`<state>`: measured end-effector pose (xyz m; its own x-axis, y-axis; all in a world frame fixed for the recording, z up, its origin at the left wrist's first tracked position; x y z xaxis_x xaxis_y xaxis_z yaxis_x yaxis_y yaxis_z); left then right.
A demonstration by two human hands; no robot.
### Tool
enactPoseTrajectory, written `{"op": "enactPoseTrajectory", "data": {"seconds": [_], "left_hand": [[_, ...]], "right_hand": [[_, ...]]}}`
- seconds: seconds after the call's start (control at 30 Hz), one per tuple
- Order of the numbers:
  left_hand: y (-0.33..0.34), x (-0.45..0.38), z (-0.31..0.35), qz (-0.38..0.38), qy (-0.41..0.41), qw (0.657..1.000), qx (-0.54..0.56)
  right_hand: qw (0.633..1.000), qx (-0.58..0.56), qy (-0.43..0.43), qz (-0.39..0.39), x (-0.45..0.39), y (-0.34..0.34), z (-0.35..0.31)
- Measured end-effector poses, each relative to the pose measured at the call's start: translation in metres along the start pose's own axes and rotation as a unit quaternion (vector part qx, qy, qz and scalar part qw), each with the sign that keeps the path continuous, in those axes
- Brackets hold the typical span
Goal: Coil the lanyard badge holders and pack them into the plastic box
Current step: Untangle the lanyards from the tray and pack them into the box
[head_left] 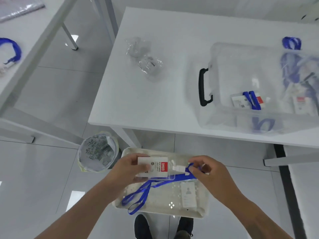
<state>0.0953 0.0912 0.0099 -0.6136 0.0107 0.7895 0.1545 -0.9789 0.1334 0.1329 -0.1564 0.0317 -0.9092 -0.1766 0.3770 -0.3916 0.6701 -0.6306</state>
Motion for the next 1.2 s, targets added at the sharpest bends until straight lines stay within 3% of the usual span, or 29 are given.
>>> {"op": "enactPoseTrajectory", "data": {"seconds": [0.17, 0.33, 0.4, 0.5, 0.6, 0.67, 0.73, 0.83, 0.93, 1.0, 1.07, 1.13, 1.2], "left_hand": [[0.016, 0.047, 0.022, -0.03, -0.044, 0.968, 0.247], [0.058, 0.07, 0.038, -0.056, -0.021, 0.949, 0.31], [0.071, 0.072, 0.048, -0.029, 0.03, 0.963, 0.265], [0.065, 0.07, 0.062, 0.079, 0.147, 0.986, 0.029], [0.058, 0.075, 0.08, 0.133, 0.24, 0.935, -0.224], [0.059, 0.076, 0.081, 0.1, 0.248, 0.912, -0.312], [0.058, 0.074, 0.075, 0.025, 0.198, 0.92, -0.339], [0.061, 0.078, 0.057, -0.145, 0.051, 0.97, -0.186], [0.068, 0.089, 0.055, -0.198, 0.001, 0.98, 0.014], [0.067, 0.088, 0.059, -0.139, 0.009, 0.978, 0.153], [0.06, 0.084, 0.063, -0.048, 0.044, 0.973, 0.22], [0.046, 0.082, 0.069, 0.055, 0.11, 0.983, 0.137], [0.032, 0.085, 0.077, 0.132, 0.179, 0.974, -0.044]], "right_hand": [[0.998, -0.058, 0.016, 0.002, 0.025, -0.029, -0.014], [0.997, -0.062, 0.027, 0.03, 0.036, -0.013, -0.05], [0.999, -0.03, 0.013, -0.004, 0.04, 0.004, -0.068], [0.995, 0.064, -0.024, -0.075, 0.052, 0.019, -0.093], [0.981, 0.159, -0.068, -0.09, 0.056, 0.002, -0.107], [0.981, 0.156, -0.09, -0.071, 0.054, -0.026, -0.118], [0.987, 0.122, -0.083, -0.06, 0.046, -0.053, -0.12], [0.996, 0.003, -0.051, -0.067, 0.031, -0.073, -0.11], [0.983, -0.17, 0.001, -0.067, 0.029, -0.065, -0.101], [0.98, -0.184, 0.023, -0.068, 0.039, -0.046, -0.097], [0.989, -0.116, 0.006, -0.091, 0.054, -0.023, -0.102], [0.989, -0.02, -0.04, -0.139, 0.071, -0.005, -0.112], [0.98, 0.079, -0.104, -0.148, 0.082, -0.004, -0.128]]}}
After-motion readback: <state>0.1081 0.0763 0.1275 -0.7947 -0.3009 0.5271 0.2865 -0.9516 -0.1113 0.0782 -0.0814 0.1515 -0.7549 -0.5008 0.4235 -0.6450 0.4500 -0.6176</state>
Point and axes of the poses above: each hand's wrist, its own x-axis away from the middle knuckle, its own y-axis out of the palm, z = x × y, the point moved 8 cm from there along -x, towards the middle knuckle, and after that the axes turned 8 degrees about x, right-handed, at the moved point
